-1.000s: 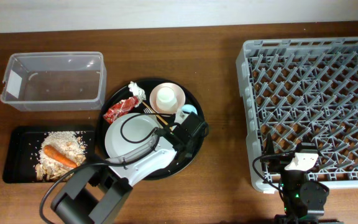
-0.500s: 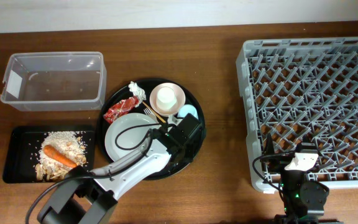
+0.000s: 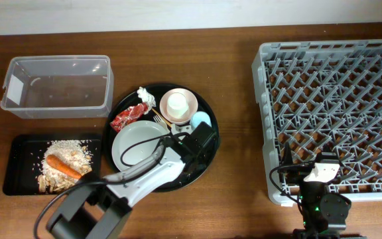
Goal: Sort waste into correct bins and load items into the dishwasher rack
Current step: 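Grasp the brown mushroom with the left gripper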
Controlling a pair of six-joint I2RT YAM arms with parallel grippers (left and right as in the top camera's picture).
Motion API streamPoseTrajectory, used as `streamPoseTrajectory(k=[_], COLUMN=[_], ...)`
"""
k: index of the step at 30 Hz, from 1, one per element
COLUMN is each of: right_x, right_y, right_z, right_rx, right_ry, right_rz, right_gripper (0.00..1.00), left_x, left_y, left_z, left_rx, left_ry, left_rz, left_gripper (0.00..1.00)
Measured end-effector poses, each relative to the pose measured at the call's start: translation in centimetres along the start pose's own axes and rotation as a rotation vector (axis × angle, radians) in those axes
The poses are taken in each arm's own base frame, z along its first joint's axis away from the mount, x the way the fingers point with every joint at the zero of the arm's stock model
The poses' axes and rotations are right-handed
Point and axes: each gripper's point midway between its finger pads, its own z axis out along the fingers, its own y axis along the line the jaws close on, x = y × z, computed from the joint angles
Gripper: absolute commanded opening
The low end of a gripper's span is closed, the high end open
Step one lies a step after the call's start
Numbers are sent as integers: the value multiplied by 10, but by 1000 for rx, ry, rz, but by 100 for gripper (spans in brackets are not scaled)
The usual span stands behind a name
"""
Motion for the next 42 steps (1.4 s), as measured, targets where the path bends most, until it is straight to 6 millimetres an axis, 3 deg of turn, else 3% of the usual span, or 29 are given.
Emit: streamPoseTrajectory(k=[22, 42], right_x=[0, 0], right_y=[0, 0], right_z=[0, 0], right_rx=[0, 0], right_ry=[0, 0], right_rz=[1, 0], right_gripper=[99, 99], left_x=[-8, -6], left_y=[-8, -4], left_z=[11, 14], left_rx=[16, -12], left_ry=[-37, -30], left_rz=[-39, -41], left_gripper=[46, 24])
